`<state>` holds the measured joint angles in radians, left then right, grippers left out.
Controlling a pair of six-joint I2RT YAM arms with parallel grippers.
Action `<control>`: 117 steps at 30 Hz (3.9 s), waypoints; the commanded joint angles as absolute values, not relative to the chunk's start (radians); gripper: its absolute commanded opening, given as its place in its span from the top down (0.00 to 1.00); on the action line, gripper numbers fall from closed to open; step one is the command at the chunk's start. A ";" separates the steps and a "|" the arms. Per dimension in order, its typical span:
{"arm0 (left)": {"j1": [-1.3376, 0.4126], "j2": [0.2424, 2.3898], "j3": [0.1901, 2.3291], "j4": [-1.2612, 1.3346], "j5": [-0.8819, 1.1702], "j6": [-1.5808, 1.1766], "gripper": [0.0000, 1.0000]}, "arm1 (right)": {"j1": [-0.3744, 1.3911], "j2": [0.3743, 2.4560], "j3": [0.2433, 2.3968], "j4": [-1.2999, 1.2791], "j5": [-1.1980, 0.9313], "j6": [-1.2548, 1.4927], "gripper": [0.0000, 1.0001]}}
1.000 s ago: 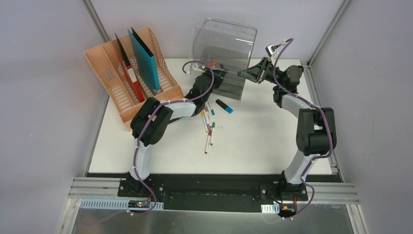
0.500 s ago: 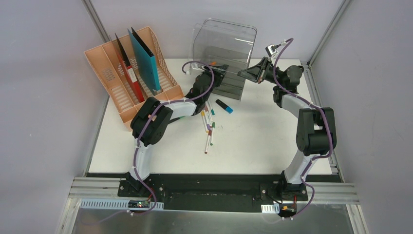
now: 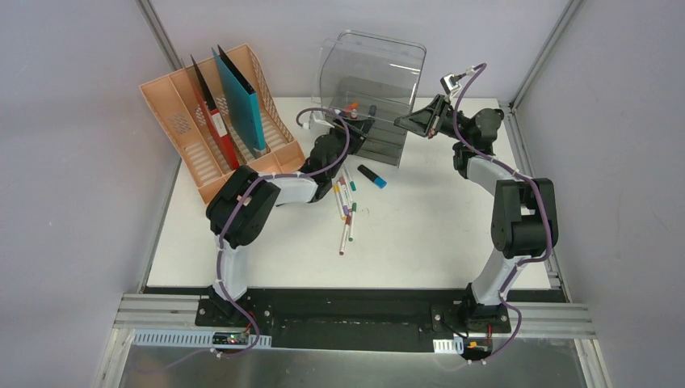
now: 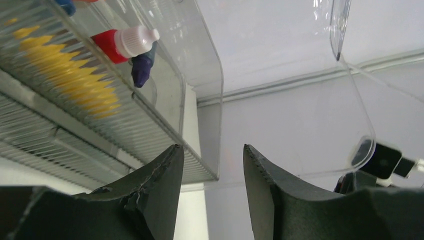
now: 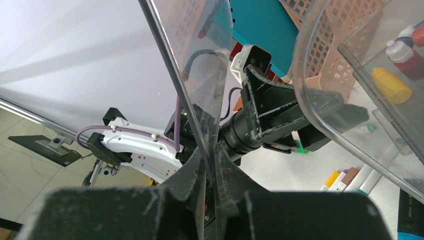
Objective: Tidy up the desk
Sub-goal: Place the stationery in the drawer, then pick up the stationery from the center of the board.
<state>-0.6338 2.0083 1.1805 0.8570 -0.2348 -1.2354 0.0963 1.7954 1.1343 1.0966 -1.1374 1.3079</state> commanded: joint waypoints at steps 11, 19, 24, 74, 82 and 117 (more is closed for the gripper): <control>-0.630 1.807 0.855 1.292 0.061 -0.788 0.52 | 0.117 1.789 1.155 1.123 -1.209 1.345 0.95; -0.625 1.672 0.692 1.131 0.181 -0.520 0.51 | 0.120 1.790 1.155 1.122 -1.209 1.343 0.95; -0.618 1.529 0.687 0.802 0.181 -0.378 0.49 | 0.121 1.798 1.157 1.122 -1.210 1.341 0.95; -0.203 1.067 0.467 -0.263 -0.491 -0.938 0.28 | 0.129 1.813 1.155 1.100 -1.211 1.322 0.95; -0.160 1.240 0.543 -0.246 -0.467 -0.900 0.36 | 0.129 1.810 1.155 1.098 -1.212 1.319 0.95; -0.138 1.158 0.534 -0.357 -0.189 -0.881 0.54 | 0.130 1.821 1.155 1.092 -1.211 1.314 0.95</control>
